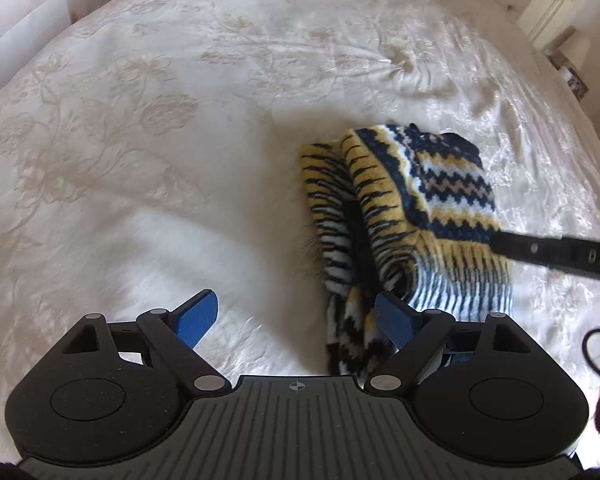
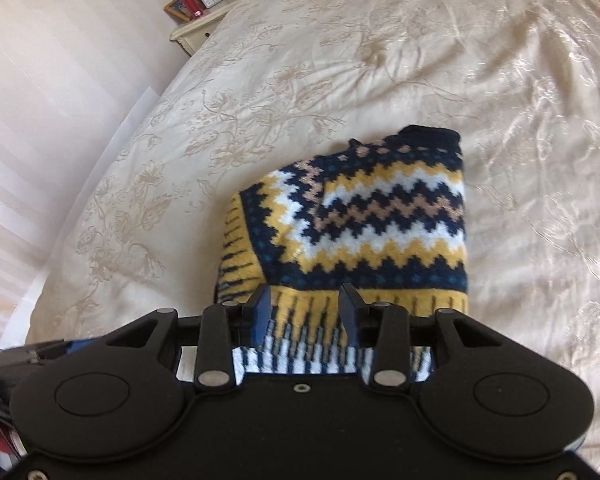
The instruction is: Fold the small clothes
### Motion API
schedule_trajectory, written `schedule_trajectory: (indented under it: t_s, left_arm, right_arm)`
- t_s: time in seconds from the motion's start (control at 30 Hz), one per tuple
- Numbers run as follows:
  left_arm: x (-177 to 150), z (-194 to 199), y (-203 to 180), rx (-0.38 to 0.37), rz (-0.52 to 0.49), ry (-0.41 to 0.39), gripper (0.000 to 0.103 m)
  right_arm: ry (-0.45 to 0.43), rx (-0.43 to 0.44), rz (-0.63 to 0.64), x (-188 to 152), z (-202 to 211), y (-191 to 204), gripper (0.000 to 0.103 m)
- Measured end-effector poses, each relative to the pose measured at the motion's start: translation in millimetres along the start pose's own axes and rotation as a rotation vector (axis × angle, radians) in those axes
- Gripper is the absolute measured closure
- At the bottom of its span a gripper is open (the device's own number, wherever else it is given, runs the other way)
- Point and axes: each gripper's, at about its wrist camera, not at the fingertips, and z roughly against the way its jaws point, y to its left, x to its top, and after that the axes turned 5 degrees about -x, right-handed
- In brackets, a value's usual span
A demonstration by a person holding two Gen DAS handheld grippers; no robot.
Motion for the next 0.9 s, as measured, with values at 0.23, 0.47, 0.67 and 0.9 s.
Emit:
schedule_trajectory:
  t_s: [0.23, 0.47, 0.67, 0.9]
  left_arm:
    - [38, -32, -26, -0.103, 0.016, 0.027, 0.017]
    - [69, -73, -34, -0.099, 0.018, 0.09, 0.017]
    - [76, -95, -33, -0.117, -0.002, 0.146, 0.036]
    - [75, -97, -31, -0.141, -0.013, 0.099, 0.08]
  right_arm:
    - [0.027, -0.047, 0.074, -36, 10, -5, 0.047]
    - [0.05, -0.04, 0.356, -82, -4, 45, 0.041]
    - [0.039, -0.103, 0.626, -113, -26, 84, 0.034]
    - [-0.001, -0.22, 0.835, -129, -38, 102, 0.049]
